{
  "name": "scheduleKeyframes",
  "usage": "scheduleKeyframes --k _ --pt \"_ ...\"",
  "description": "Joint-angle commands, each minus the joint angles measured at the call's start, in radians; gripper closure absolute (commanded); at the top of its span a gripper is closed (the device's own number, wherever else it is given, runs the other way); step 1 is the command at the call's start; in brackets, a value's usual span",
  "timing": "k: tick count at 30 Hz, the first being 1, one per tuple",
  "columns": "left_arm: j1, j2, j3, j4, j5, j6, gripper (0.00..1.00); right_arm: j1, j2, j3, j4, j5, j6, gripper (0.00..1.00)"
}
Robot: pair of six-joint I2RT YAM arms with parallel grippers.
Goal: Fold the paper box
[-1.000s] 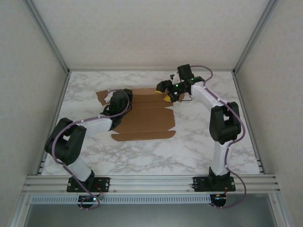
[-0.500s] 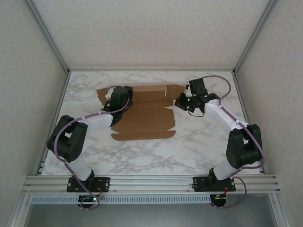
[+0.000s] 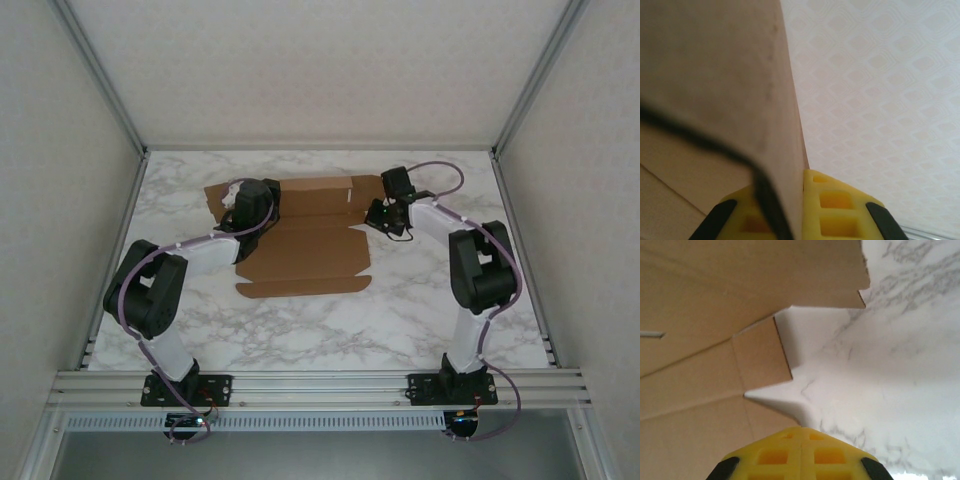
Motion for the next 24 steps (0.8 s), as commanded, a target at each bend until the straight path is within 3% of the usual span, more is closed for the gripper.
scheduleKeyframes --k 1,8,24 --pt "0.008 0.023 -0.013 -0.057 0.027 0.017 1.00 0.003 0.033 0.024 0.046 0.071 0.002 1.00" --pt "0.008 0.021 -0.014 -0.039 0.044 0.013 1.00 -0.007 0.102 0.023 0.104 0.062 0.047 1.00" --pt "0.011 0.018 -0.029 -0.039 0.040 -0.004 1.00 -0.012 0.207 0.060 0.161 -0.122 0.133 1.00"
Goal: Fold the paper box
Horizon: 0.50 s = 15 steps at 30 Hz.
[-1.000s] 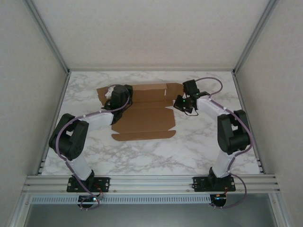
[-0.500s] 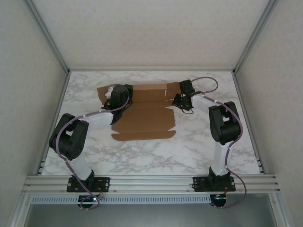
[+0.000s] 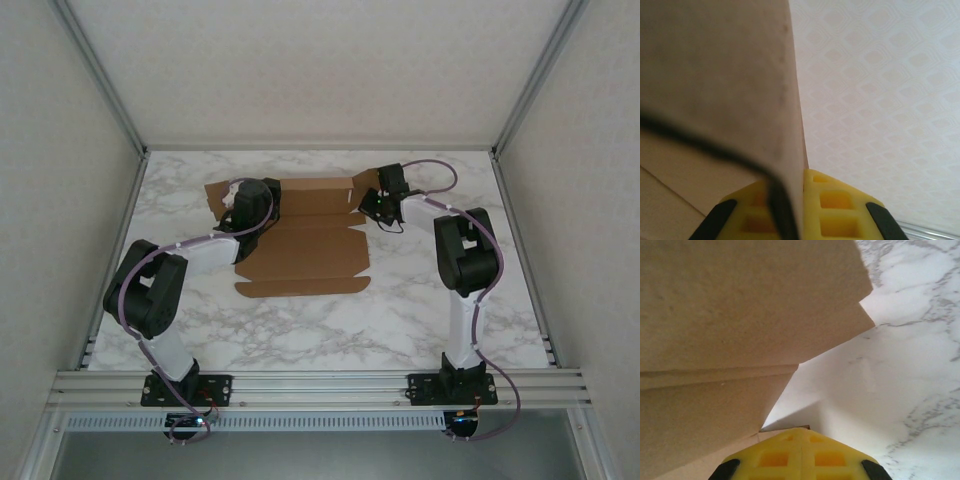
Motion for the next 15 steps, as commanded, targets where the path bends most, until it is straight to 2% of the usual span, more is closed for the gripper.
scheduleKeyframes --k 1,6,10,15 --pt "0.006 0.019 -0.025 -0.059 0.016 -0.001 1.00 0.001 0.049 -0.023 -0.067 -0.066 0.046 1.00" --pt "0.006 0.020 -0.028 -0.059 0.014 -0.007 1.00 -0.007 0.006 -0.074 -0.076 0.010 0.044 1.00" --pt "0.008 0.019 -0.029 -0.070 0.006 -0.012 1.00 -0.020 0.007 -0.057 -0.150 0.057 0.060 1.00" --pt "0.010 0.022 -0.024 -0.072 0.007 -0.016 1.00 -0.020 0.018 -0.066 -0.149 0.026 0.077 1.00"
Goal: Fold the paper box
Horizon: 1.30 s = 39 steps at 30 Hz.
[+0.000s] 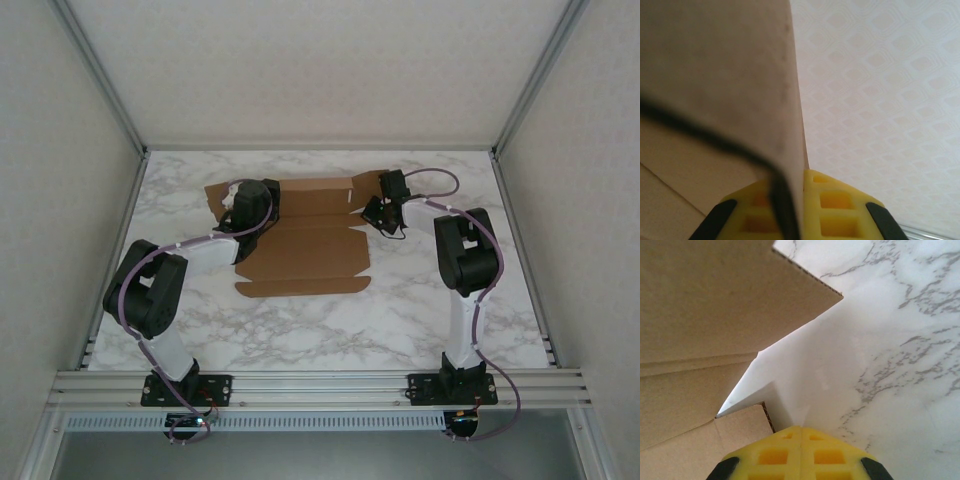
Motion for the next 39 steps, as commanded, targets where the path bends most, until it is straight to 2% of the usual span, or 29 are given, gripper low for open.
scheduleKeyframes --k 1,10,20,30,39 --pt "0.007 0.023 -0.018 -0.072 0.008 0.002 1.00 -0.008 0.024 -0.018 -0.097 -0.014 0.030 1.00" --pt "0.007 0.033 -0.010 -0.077 0.015 -0.004 1.00 -0.008 0.000 -0.046 0.062 -0.249 0.094 1.00" --pt "0.006 0.036 -0.006 -0.077 0.020 -0.011 1.00 0.014 -0.033 -0.039 0.123 -0.339 0.166 1.00" --pt "0.001 0.022 -0.002 -0.085 0.019 -0.012 1.00 0.093 0.005 -0.005 0.134 -0.332 0.191 1.00" --pt "0.001 0.011 -0.017 -0.083 0.017 -0.013 1.00 0.123 0.069 0.035 0.084 -0.256 0.196 1.00"
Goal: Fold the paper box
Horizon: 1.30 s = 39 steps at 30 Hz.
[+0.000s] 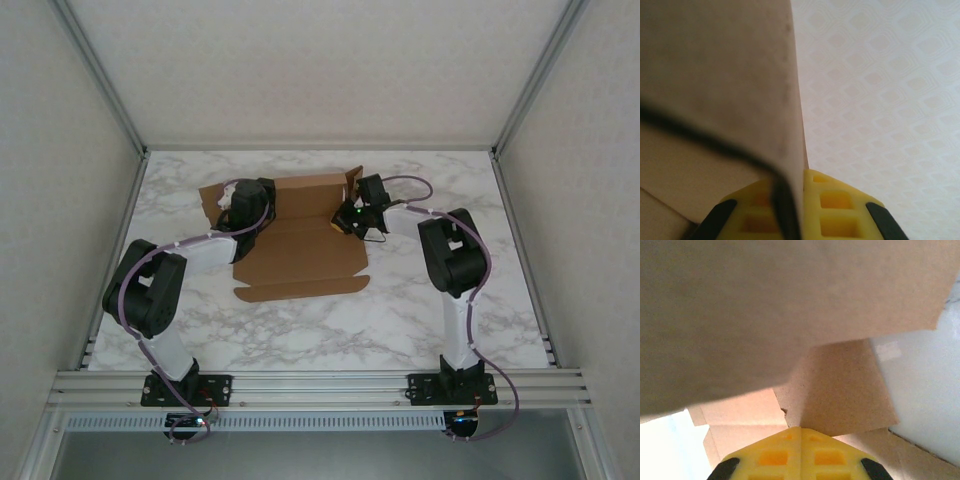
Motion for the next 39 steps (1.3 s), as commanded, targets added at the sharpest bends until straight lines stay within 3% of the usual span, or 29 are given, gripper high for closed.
scheduleKeyframes --k 1,5,11,14,19,21,27,32,35,39 --pt "-0.016 0.007 -0.017 -0.082 0.047 0.007 1.00 0.005 0.033 0.027 -0.061 0.045 -0.006 1.00" --pt "-0.013 -0.001 -0.018 -0.088 0.041 0.007 1.00 0.001 -0.006 0.009 -0.062 0.049 -0.034 1.00" --pt "-0.005 -0.010 -0.020 -0.094 0.036 0.010 1.00 -0.023 -0.196 -0.096 -0.042 0.036 -0.128 0.97" --pt "-0.003 -0.014 -0.020 -0.096 0.029 0.016 1.00 -0.038 -0.291 -0.158 -0.075 0.039 -0.190 0.87" --pt "0.000 -0.017 -0.020 -0.101 0.028 0.023 1.00 -0.046 -0.504 -0.270 -0.137 0.152 -0.330 0.52" --pt "0.000 -0.018 -0.020 -0.104 0.028 0.024 1.00 -0.056 -0.568 -0.264 -0.193 0.226 -0.382 0.49" --pt "0.000 -0.020 -0.018 -0.111 0.031 0.028 1.00 -0.065 -0.547 -0.110 -0.339 0.465 -0.613 0.52" --pt "0.002 -0.021 -0.016 -0.120 0.034 0.033 1.00 -0.072 -0.531 -0.110 -0.228 0.555 -0.899 0.52" --pt "0.001 -0.021 -0.015 -0.125 0.038 0.037 1.00 -0.119 -0.508 -0.082 -0.202 0.582 -0.908 0.58" --pt "0.003 -0.019 -0.017 -0.124 0.047 0.032 1.00 -0.208 -0.440 -0.034 -0.177 0.519 -0.873 0.61"
